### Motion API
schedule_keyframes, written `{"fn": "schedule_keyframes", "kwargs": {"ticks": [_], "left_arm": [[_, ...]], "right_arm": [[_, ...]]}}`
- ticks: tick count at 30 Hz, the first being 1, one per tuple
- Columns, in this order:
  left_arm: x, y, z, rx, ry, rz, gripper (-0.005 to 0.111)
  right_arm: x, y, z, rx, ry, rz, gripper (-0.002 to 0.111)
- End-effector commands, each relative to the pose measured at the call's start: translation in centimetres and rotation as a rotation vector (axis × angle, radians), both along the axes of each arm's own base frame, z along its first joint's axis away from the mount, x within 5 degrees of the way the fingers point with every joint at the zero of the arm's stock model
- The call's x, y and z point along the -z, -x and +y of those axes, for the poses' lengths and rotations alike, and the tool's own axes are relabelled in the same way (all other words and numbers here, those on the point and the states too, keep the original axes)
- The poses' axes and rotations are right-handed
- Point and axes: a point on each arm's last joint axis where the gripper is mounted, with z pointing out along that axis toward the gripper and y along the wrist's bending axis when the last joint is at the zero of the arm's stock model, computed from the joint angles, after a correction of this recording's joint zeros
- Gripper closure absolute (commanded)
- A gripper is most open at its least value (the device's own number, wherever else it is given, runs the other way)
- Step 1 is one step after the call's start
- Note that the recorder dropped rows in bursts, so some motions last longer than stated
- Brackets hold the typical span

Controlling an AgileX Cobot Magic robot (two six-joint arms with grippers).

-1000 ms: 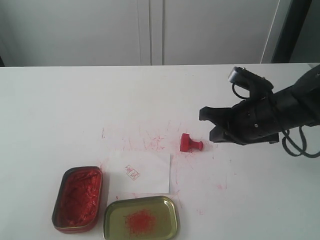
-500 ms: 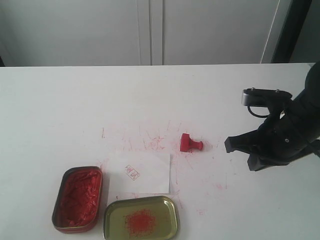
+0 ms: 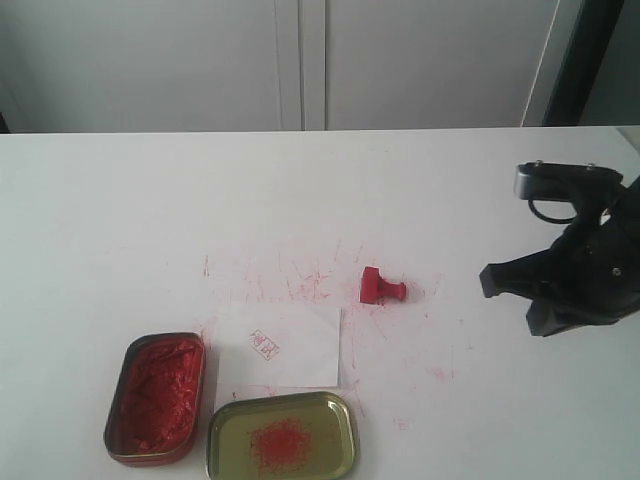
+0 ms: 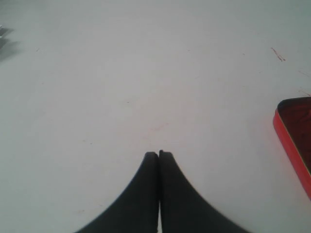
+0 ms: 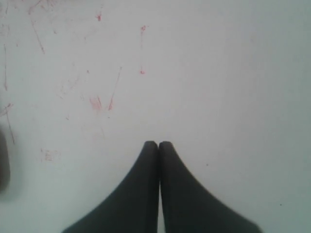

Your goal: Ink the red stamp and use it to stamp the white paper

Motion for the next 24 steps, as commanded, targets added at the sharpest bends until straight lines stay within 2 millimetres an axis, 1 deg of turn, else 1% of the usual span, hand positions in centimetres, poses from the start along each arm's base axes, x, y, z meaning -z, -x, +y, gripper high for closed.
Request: {"fn": "schedule_keyframes", "kwargs": {"ticks": [1,5,8,17,21,24], "left_arm": [[0.1,0.0,0.0,-0.002,0.002,0.000,0.107],[0.1,0.0,0.0,-0.002,0.002,0.000,0.107],[0.1,0.0,0.0,-0.002,0.002,0.000,0.107],[0.1,0.0,0.0,-0.002,0.002,0.000,0.107],[0.1,0.0,0.0,-0.002,0.002,0.000,0.107],[0.1,0.0,0.0,-0.002,0.002,0.000,0.107]], "right_arm": [[-1.2,0.8,-2.2,0.041,0.032,-0.006,0.108],[-2.4,1.7,-3.6,0.068,0.063,-0.025,0.108],[-3.5,2.6,-4.4,0.089,0.072,-0.047,0.108],[-6.6,5.3,-5.0,0.083,0.115,-0.155,0.108],[-8.1,6.9,-5.2,0.082,0.133,-0.220,0.108],[-8.6,8.2,-5.3,0.085,0.131,-0.269,0.108]]}}
